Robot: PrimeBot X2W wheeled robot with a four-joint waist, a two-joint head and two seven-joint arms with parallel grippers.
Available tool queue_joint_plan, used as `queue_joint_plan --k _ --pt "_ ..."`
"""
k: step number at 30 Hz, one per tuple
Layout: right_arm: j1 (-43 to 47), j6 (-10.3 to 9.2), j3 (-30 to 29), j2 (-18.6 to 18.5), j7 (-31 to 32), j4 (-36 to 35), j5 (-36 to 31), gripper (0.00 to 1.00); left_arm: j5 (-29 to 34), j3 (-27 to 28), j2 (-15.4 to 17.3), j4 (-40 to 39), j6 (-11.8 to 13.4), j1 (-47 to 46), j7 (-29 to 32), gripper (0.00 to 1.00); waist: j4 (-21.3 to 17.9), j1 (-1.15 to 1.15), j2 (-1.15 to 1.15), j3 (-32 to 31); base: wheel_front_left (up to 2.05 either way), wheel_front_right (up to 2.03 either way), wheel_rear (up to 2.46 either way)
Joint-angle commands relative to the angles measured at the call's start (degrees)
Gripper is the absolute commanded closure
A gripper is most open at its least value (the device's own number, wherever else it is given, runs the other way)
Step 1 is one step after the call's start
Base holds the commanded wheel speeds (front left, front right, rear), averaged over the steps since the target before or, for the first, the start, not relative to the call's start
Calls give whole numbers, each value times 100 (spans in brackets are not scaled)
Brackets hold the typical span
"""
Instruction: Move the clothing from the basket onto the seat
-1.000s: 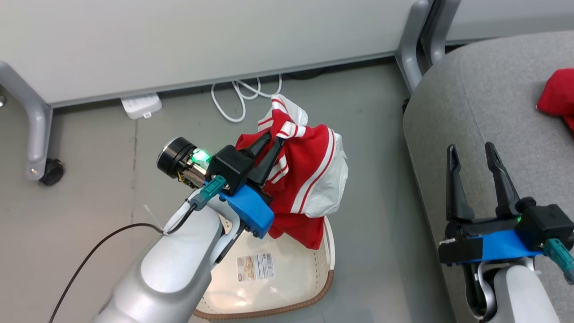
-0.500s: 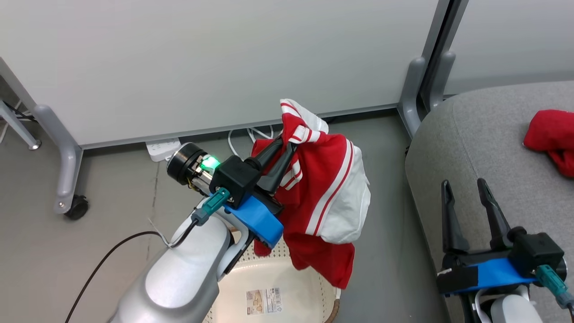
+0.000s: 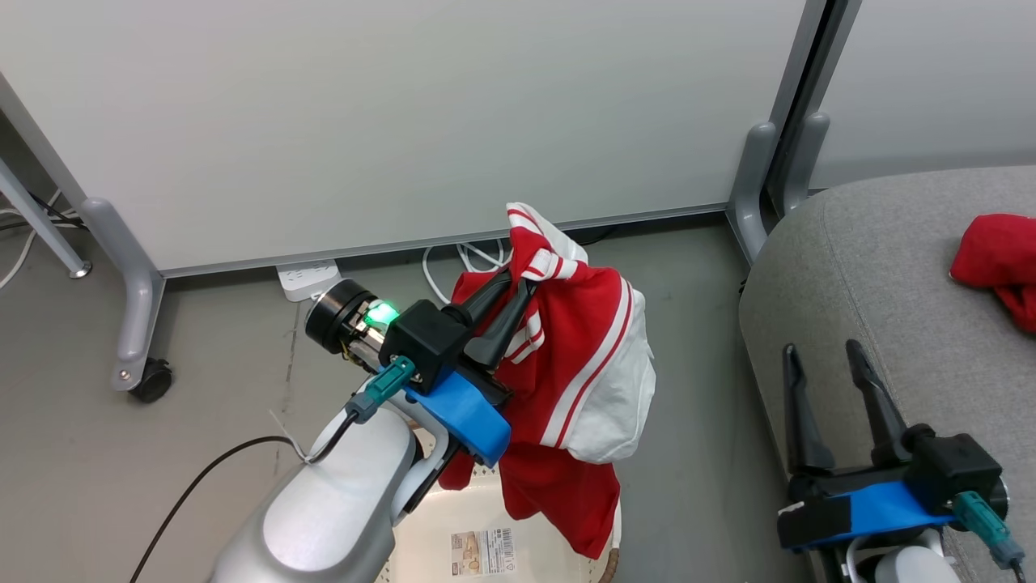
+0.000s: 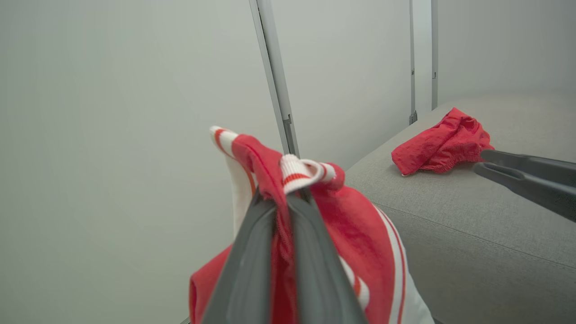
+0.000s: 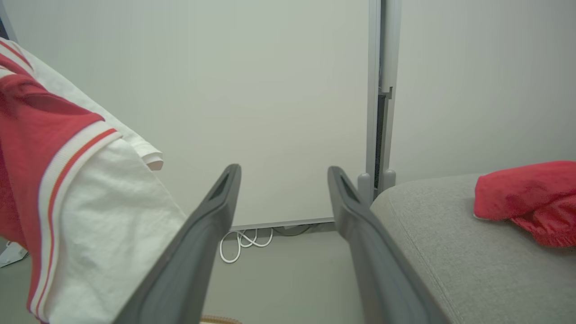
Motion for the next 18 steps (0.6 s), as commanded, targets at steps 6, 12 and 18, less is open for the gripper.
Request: queue_joint_plan --k 6,12,18 --pt "-86 -4 403 5 -4 -21 52 0 -38 3 40 20 48 12 -18 100 4 0 0 33 0 0 0" --pt "-325 -4 1037 4 -4 -57 44 0 -40 -6 46 21 72 -60 -18 100 -7 0 0 105 0 0 0" --pt "-634 -4 1630 -76 -4 35 62 0 -33 -31 20 7 76 -129 -19 100 16 0 0 189 0 0 0"
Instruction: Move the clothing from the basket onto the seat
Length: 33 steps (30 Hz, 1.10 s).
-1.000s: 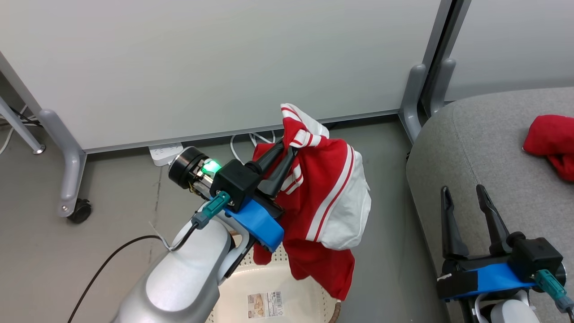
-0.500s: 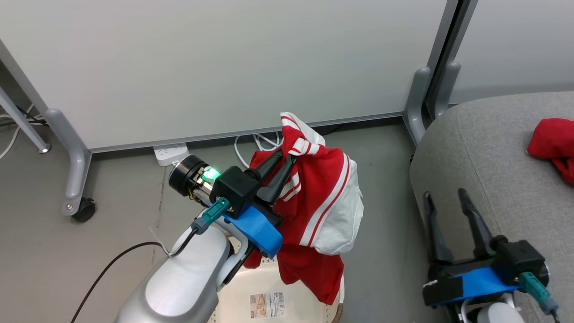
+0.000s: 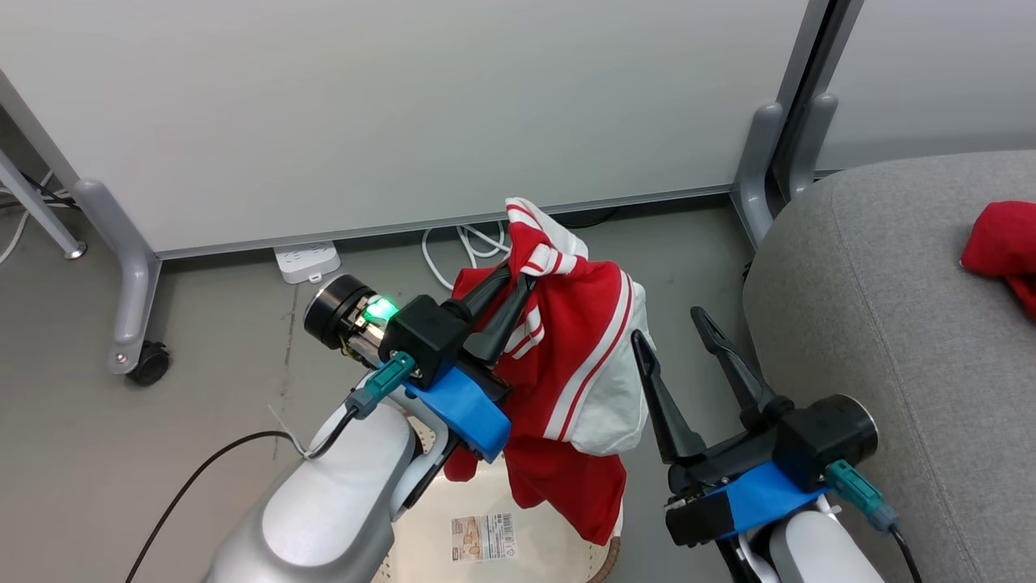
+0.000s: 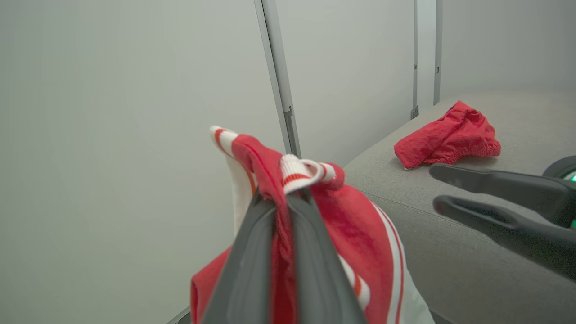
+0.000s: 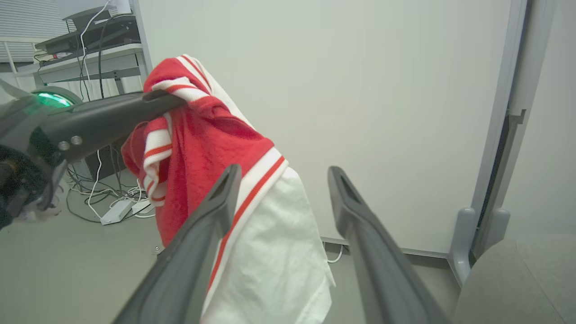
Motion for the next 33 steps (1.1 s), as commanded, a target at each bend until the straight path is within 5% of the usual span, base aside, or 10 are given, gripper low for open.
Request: queue_joint_plan --k 1,33 --pt "-93 -5 64 -37 -4 29 25 0 10 10 3 -14 21 -83 -19 100 13 0 0 15 0 0 0" --pt "-1687 -4 1065 0 -4 1871 402 0 105 -206 -234 -221 -59 -437 -19 100 362 0 0 498 0 0 0"
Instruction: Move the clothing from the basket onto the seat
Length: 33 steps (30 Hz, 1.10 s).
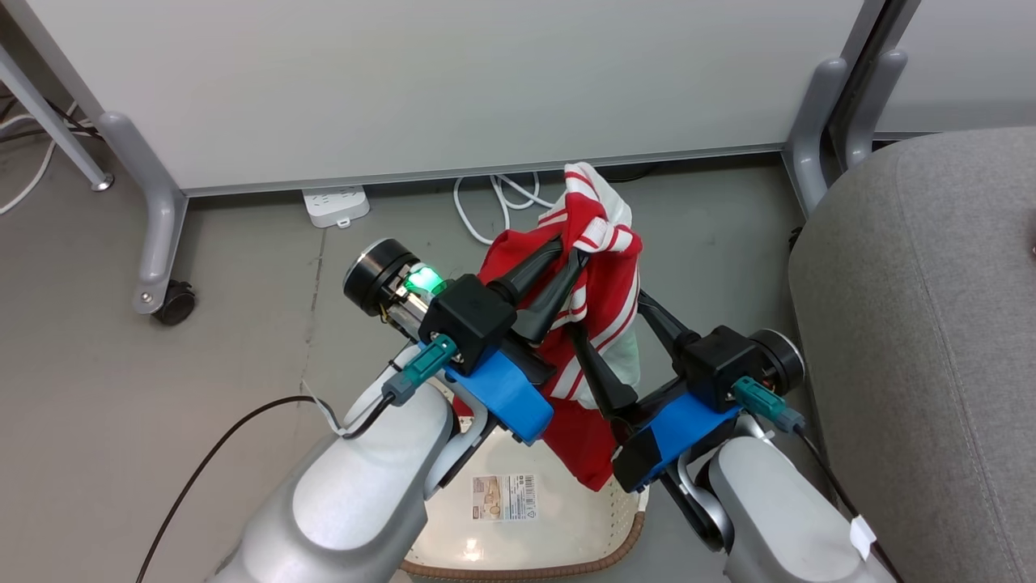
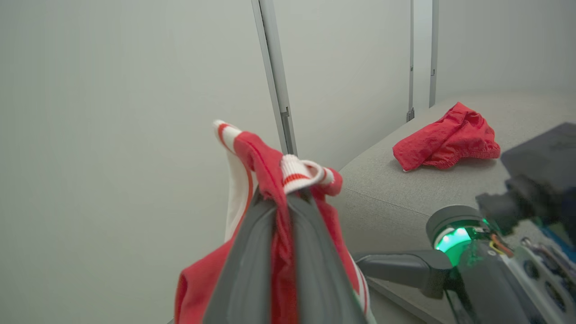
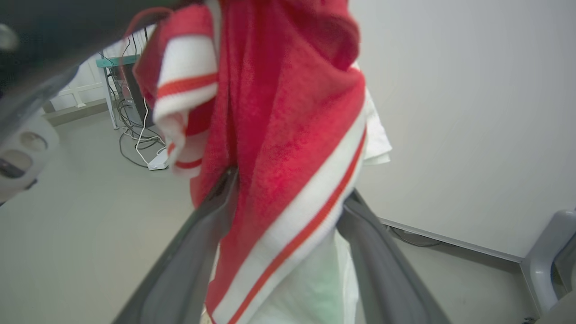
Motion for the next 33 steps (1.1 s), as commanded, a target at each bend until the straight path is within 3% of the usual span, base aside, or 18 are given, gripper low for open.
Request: queue_joint_plan --k 1,3,4,5,6,33 --pt "-111 -4 33 25 -4 44 46 0 36 3 6 -26 -9 -84 -19 100 8 0 0 7 0 0 0" --pt "-157 -4 75 33 -4 108 64 0 29 5 -3 -21 -15 -97 -19 100 14 0 0 13 0 0 0" --pt "-178 -4 78 34 -4 138 70 28 28 6 -7 -21 -16 -98 -19 100 18 0 0 17 0 0 0" --pt "-188 -4 87 36 -4 187 88 84 29 7 -11 -21 -18 -95 -19 100 21 0 0 18 0 0 0" --pt "-200 -4 101 39 -4 217 112 100 29 9 -15 -20 -21 -89 -19 100 23 0 0 19 0 0 0" --pt "-149 -4 110 51 -4 255 166 100 85 86 -17 17 -53 49 -19 100 -23 0 0 -52 0 0 0"
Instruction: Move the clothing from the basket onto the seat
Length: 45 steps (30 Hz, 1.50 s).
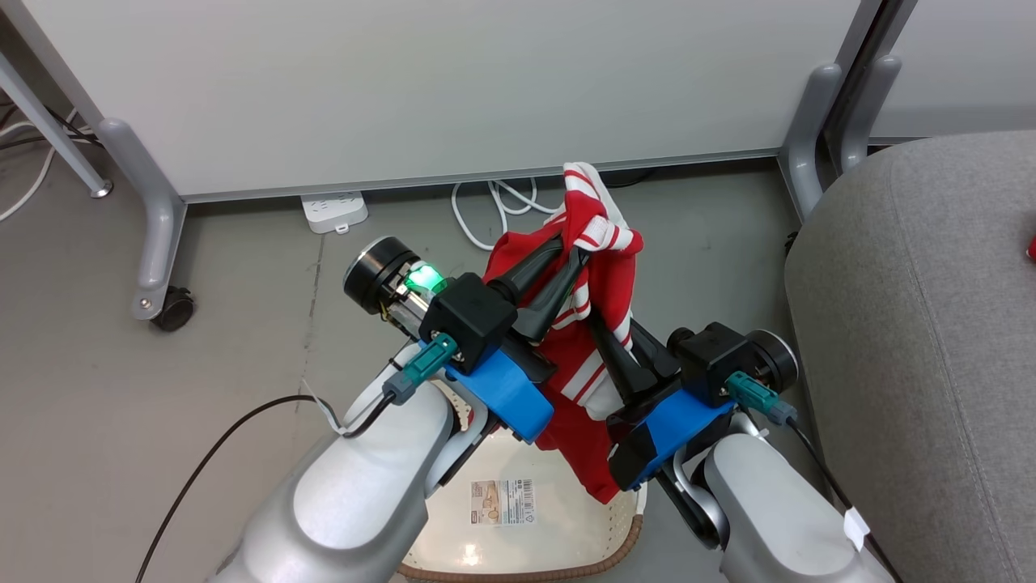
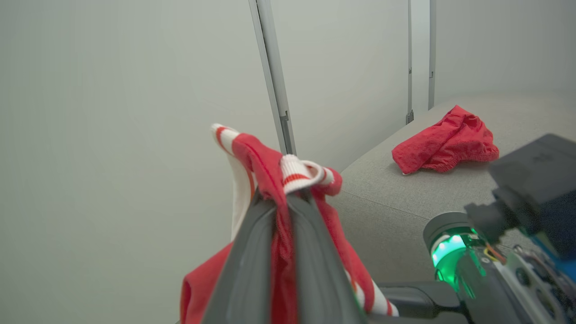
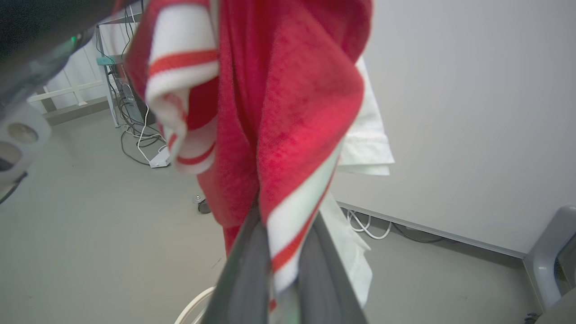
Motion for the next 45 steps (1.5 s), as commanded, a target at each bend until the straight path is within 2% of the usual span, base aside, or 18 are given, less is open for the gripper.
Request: queue_joint_plan --k 1,2,3,4,17,24,30,45 --pt "-10 -4 1 21 -4 -7 19 100 21 32 15 0 -15 52 -19 100 -2 0 0 -1 0 0 0" --pt "-7 -5 -4 20 -4 -10 22 100 15 38 15 2 -11 55 -19 100 -4 0 0 -3 0 0 0" --pt "-2 -5 -8 21 -4 -11 25 100 24 45 15 5 2 52 -19 20 -6 0 0 -4 0 0 0" --pt "3 -5 -10 22 -4 -12 27 100 42 47 16 3 14 47 -19 0 -6 0 0 -5 0 0 0" --pt "13 -4 -60 12 -4 -76 39 100 136 119 59 -94 62 65 -19 0 -55 0 0 82 0 0 0" --pt "-19 -5 -256 0 -4 -185 45 100 154 133 94 -61 61 38 -18 0 -217 0 0 202 0 0 0" --pt "-63 -5 -558 8 -5 -379 36 100 151 124 130 -8 46 10 -18 0 -496 0 0 379 0 0 0" --pt "115 -4 -1475 40 -6 -929 -31 100 214 -21 219 12 10 -223 4 0 -1490 0 0 896 0 0 0"
